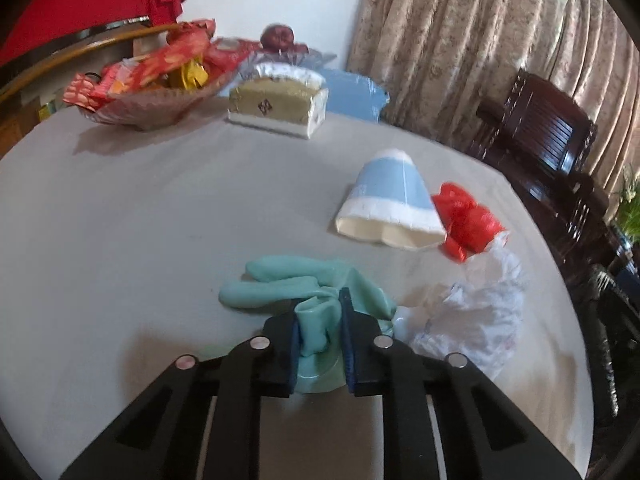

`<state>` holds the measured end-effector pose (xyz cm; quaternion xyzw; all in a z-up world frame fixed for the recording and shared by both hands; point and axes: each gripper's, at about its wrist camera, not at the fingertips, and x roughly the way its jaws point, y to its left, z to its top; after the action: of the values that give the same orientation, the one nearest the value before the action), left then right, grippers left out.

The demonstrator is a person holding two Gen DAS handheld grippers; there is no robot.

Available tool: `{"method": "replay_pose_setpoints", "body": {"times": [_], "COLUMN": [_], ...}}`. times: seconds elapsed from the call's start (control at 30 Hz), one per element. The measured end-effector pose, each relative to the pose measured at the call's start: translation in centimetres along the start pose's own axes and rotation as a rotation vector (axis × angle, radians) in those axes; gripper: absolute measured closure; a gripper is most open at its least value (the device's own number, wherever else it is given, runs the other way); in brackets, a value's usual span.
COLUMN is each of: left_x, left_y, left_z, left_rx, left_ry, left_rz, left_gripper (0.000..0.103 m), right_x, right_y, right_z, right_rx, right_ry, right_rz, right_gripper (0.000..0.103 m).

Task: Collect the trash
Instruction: 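Grasp the red plastic bag with the right tool while the left holds the glove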

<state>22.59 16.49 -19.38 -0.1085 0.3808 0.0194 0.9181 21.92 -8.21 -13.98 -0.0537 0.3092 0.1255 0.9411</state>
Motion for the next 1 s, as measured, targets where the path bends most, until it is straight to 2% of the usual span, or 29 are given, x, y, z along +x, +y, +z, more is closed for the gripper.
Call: {"method": "replay_pose_setpoints", "body": {"times": [0.1,0.2,0.3,0.37,0.63,0.73,0.8,0.83,0.93,1.0], "left_x": [-1.0,-1.6,-1.5,-1.2,-0.3,-0.4,-0.6,-0.8,-1.0,-1.5], "left_y": [0.7,1.4,2.0,2.2,2.9,3.0,3.1,3.2,3.3,3.2], "left_z": [0.9,2.3,3.3,3.5,2.8,2.9,3.0,3.1,3.3,3.5], "left_rx": [-0.032,-0.024,-0.025,-0.024,-0.04,-0.034,-0.031,-0.031,-0.033,-0.024], "left_ry": [-0.05,-0.091,-0.106,-0.106,-0.082,-0.086,-0.093,-0.096,-0.103,-0.113], "left_rz": [0.006,0.022,0.029,0.031,0.034,0.039,0.044,0.046,0.049,0.053], "left_gripper": [0.087,0.087,0.087,0.087,0.087,0.087,0.087,0.087,0.087,0.087], "right_x": [1.1,2.9,5.0,6.3,11.4,12.8,13.7,14.0,13.9,13.0], "right_y": [-0.1,-0.1,0.4,0.8,2.1,2.2,2.2,2.2,2.1,1.8], "right_z": [0.9,1.8,2.6,2.9,3.4,3.4,3.3,3.1,2.9,3.2], "right_rx": [0.02,0.035,0.035,0.027,0.023,0.028,0.029,0.029,0.031,0.043], "right_ry": [-0.007,-0.002,0.016,0.03,0.136,0.172,0.212,0.234,0.241,0.22], "right_rz": [0.003,0.008,0.01,0.011,0.019,0.032,0.066,0.09,0.113,0.114], "right_gripper": [0.006,0.006,0.011,0.015,0.02,0.029,0.042,0.055,0.062,0.062]}}
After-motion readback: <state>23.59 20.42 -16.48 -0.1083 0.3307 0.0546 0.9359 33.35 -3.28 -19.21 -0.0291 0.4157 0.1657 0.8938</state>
